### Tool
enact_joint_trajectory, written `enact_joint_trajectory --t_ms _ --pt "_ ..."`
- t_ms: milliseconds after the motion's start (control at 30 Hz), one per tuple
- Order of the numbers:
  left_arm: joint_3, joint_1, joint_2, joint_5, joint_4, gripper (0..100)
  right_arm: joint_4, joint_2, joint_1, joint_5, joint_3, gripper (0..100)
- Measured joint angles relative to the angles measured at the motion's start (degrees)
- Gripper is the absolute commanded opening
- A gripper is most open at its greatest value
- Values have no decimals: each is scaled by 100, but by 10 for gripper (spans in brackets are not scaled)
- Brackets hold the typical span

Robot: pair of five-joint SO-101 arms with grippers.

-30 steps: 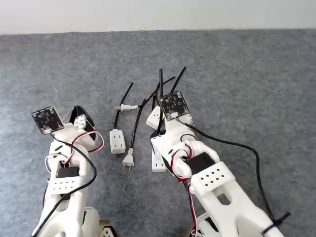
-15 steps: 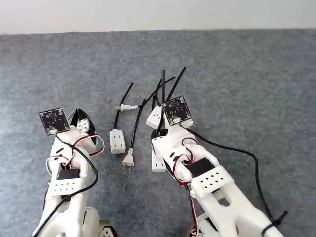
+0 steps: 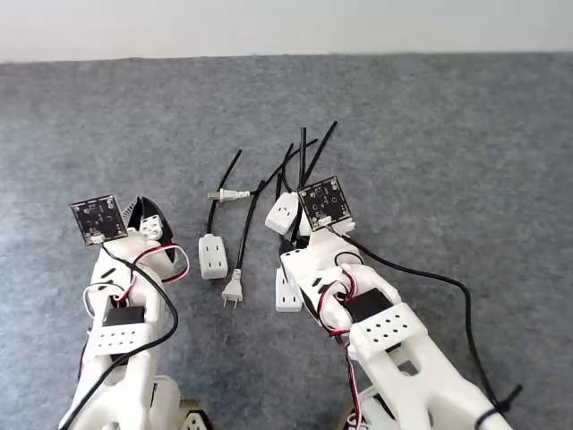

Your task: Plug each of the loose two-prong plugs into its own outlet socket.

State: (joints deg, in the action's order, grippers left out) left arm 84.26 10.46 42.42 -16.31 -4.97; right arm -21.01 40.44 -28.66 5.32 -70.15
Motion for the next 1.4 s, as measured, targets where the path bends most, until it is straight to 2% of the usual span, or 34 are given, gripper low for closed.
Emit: enact_joint_trajectory --t_ms 733,1100,1400 --pt "0 0 0 0 0 16 -88 79 -246 35 -97 8" --pt "0 0 0 0 0 16 -800 695 -246 -615 -343 8" --pt "0 0 0 0 0 16 -1380 1890 -246 -1292 -932 8"
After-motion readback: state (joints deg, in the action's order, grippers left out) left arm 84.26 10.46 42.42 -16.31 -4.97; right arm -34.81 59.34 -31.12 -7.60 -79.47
